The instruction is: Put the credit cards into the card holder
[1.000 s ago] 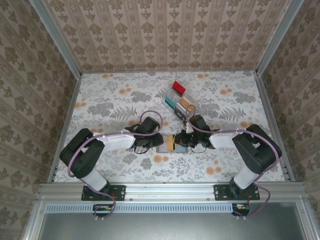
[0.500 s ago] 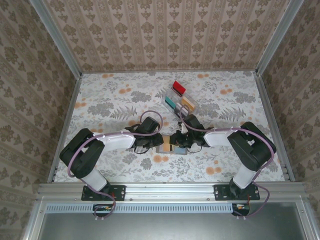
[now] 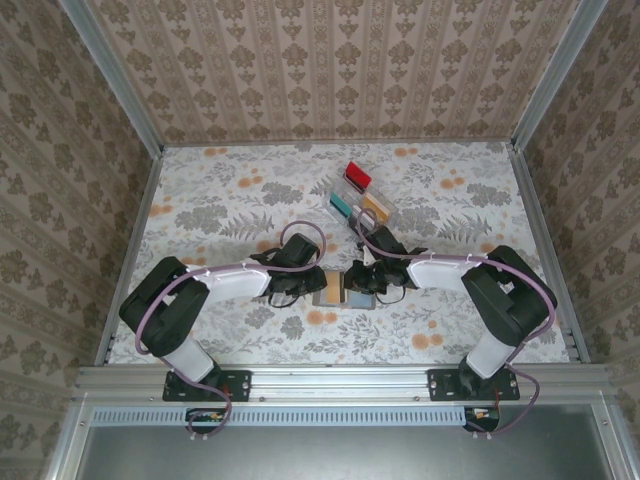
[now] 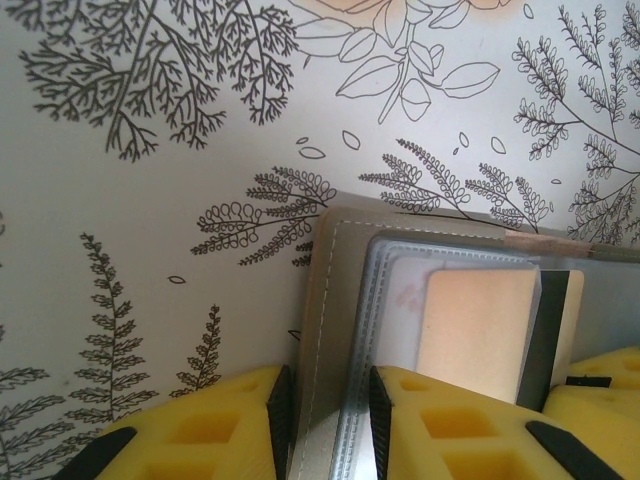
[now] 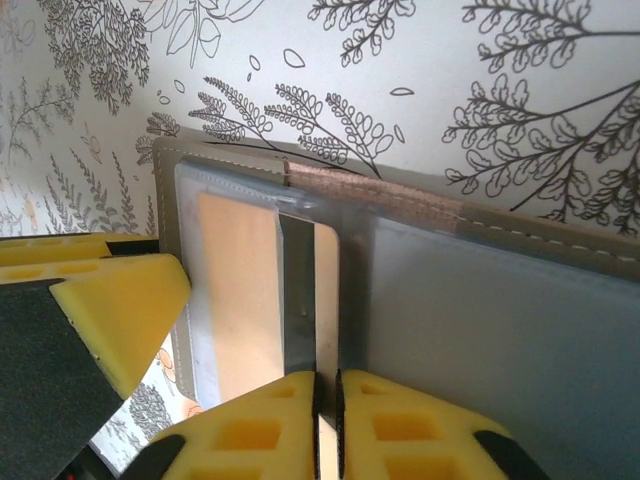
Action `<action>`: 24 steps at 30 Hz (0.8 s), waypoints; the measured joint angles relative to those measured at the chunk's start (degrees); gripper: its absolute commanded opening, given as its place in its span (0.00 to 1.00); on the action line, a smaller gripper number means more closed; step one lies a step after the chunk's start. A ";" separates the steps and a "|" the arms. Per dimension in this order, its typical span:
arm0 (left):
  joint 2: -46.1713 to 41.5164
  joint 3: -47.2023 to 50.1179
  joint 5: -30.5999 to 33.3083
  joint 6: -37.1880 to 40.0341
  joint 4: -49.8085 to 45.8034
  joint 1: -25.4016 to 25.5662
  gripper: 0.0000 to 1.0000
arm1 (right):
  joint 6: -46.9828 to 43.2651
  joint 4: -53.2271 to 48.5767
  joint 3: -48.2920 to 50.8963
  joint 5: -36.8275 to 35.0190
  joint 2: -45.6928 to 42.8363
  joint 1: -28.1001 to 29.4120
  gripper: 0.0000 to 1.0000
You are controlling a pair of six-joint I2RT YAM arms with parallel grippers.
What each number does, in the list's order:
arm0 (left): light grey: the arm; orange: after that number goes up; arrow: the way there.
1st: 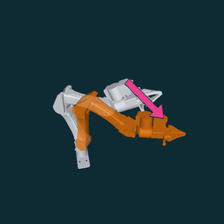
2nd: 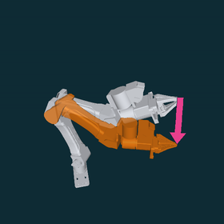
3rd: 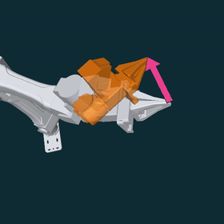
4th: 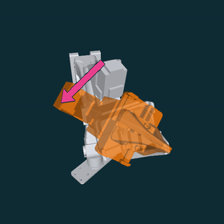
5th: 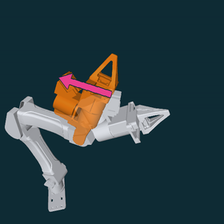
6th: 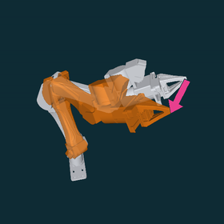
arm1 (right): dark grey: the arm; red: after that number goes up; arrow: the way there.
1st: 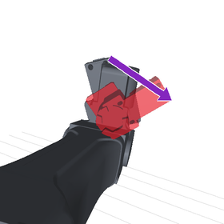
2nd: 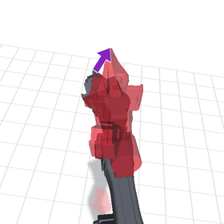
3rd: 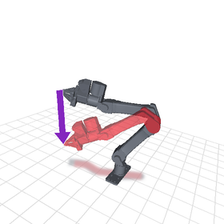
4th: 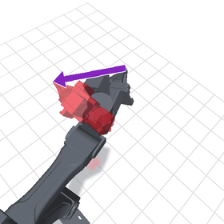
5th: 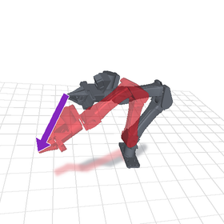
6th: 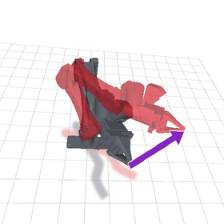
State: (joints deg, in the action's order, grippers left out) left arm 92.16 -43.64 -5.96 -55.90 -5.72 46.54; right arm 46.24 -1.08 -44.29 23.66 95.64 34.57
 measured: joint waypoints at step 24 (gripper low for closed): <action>-0.63 0.11 0.90 -1.05 -0.15 0.33 0.38 | 0.07 -7.17 -5.77 -2.43 -1.01 1.38 0.32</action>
State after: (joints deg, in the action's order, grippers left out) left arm 91.53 -43.53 -5.06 -56.95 -5.87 46.87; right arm 46.30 -8.25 -50.06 21.23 94.63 35.94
